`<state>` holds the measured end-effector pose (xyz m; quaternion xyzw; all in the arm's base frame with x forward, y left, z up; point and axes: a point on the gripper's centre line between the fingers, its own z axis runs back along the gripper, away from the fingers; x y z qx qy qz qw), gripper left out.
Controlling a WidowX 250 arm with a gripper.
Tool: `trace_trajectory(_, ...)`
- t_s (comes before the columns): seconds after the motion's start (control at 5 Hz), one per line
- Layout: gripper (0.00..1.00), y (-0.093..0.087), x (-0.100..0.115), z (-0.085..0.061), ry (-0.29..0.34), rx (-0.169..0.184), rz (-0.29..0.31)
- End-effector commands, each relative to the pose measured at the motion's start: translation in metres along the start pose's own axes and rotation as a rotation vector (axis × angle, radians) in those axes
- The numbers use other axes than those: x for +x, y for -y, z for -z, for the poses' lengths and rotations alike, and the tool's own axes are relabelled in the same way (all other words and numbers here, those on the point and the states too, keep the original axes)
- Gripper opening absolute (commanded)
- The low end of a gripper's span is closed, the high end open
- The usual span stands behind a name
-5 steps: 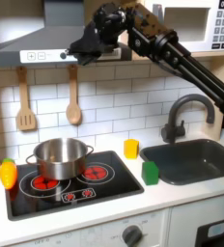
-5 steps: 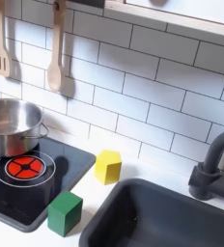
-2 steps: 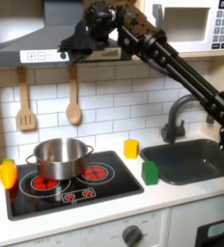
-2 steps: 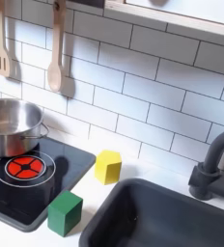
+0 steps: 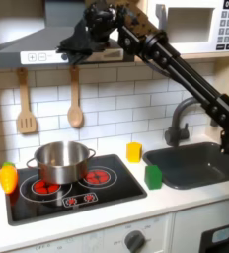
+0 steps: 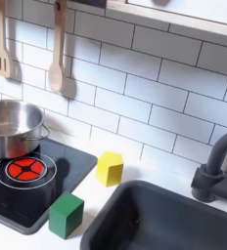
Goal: Push button
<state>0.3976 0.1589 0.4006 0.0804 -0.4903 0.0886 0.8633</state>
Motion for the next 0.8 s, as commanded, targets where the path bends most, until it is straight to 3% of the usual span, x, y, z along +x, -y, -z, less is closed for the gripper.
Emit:
trace_trajectory(0.0, 0.0, 0.007, -0.005, -0.01, -0.005, 0.029, 0.01)
trace_trajectory(0.2, 0.17, 0.025, -0.02, -0.01, -0.036, 0.031, 0.066)
trace_trajectory(0.4, 0.17, 0.052, -0.021, -0.02, 0.014, -0.012, 0.119)
trace_trajectory(0.6, 1.0, 0.044, -0.019, -0.025, 0.019, 0.004, 0.099)
